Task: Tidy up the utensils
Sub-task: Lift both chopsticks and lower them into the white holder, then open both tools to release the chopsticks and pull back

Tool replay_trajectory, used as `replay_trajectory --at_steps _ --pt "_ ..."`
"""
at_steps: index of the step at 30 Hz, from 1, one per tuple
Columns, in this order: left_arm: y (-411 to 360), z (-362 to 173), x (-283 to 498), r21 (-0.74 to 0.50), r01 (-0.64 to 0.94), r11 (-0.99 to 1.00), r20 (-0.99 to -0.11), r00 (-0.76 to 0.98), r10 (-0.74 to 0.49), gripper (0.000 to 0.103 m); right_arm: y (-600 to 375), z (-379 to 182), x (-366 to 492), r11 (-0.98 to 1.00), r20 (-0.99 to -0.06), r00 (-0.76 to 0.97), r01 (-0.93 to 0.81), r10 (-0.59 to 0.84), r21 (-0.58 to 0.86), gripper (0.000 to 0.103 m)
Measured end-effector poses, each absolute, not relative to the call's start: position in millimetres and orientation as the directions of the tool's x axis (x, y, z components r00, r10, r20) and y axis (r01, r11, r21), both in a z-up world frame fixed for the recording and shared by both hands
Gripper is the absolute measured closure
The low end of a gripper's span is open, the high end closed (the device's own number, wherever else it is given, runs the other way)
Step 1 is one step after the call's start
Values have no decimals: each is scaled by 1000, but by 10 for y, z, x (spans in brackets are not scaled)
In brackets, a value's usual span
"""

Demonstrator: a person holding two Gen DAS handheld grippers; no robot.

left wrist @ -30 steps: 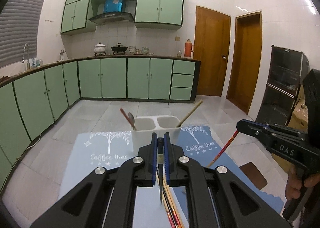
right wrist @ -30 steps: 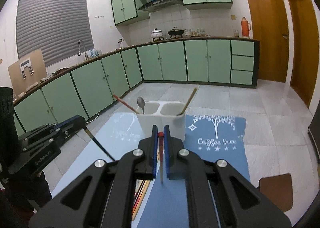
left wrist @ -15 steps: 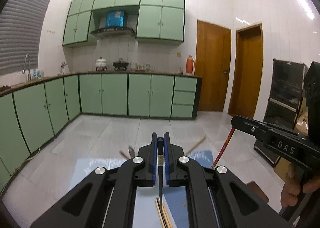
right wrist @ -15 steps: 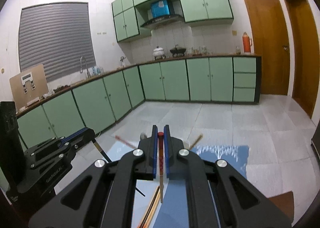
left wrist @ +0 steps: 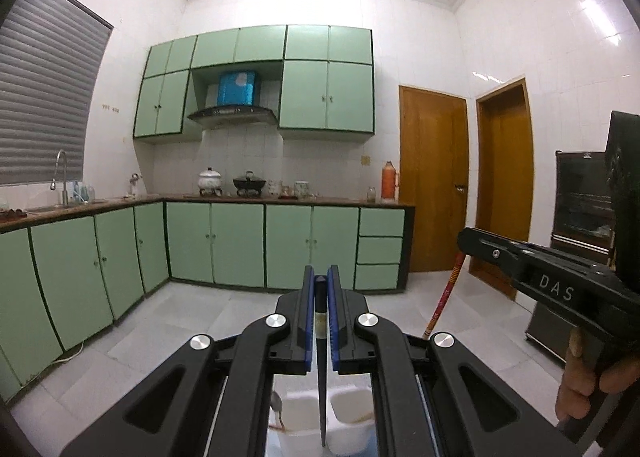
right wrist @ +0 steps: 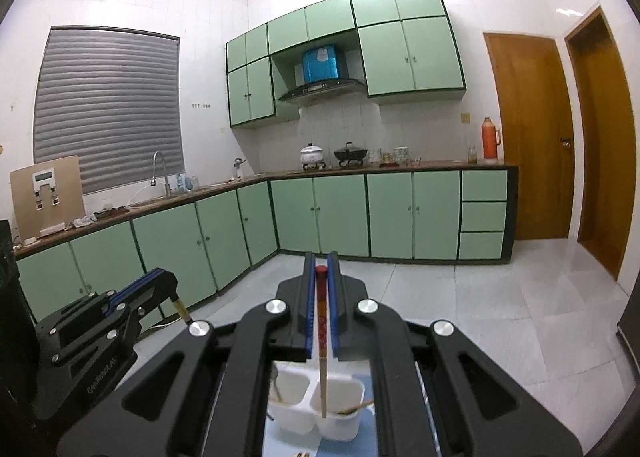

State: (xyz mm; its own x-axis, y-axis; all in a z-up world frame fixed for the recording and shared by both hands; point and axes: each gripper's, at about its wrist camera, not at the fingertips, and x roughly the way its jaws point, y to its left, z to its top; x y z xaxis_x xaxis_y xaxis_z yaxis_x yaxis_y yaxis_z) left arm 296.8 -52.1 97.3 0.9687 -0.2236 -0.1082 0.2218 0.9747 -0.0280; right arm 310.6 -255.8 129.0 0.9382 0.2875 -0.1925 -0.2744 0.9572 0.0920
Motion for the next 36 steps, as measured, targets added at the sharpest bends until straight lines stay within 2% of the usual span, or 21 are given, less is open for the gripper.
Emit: replay_trajectory --at_steps 11,18,21,28,33,36 --pt "-506 674 3575 -56 203 978 -109 972 -208 97 -2551 880 3692 967 -250 934 -244 255 74 98" --pt "-504 253 3845 -82 195 977 -263 942 -210 96 -2465 517 3864 965 -334 906 -244 261 93 95" --pt "-482 191 3808 -83 191 978 -278 938 -206 85 -2445 433 3836 966 -349 901 -235 257 103 93" --pt "-393 231 3487 -81 188 979 -272 941 -203 66 -2490 418 3510 969 -324 913 -224 247 107 70" --pt "-350 116 3087 -44 195 980 -305 931 -199 56 -2564 315 3042 969 -309 918 -231 248 91 51" --pt "-289 -65 2839 -50 193 980 -350 915 -199 53 -2596 117 2766 969 -338 908 -229 248 95 44"
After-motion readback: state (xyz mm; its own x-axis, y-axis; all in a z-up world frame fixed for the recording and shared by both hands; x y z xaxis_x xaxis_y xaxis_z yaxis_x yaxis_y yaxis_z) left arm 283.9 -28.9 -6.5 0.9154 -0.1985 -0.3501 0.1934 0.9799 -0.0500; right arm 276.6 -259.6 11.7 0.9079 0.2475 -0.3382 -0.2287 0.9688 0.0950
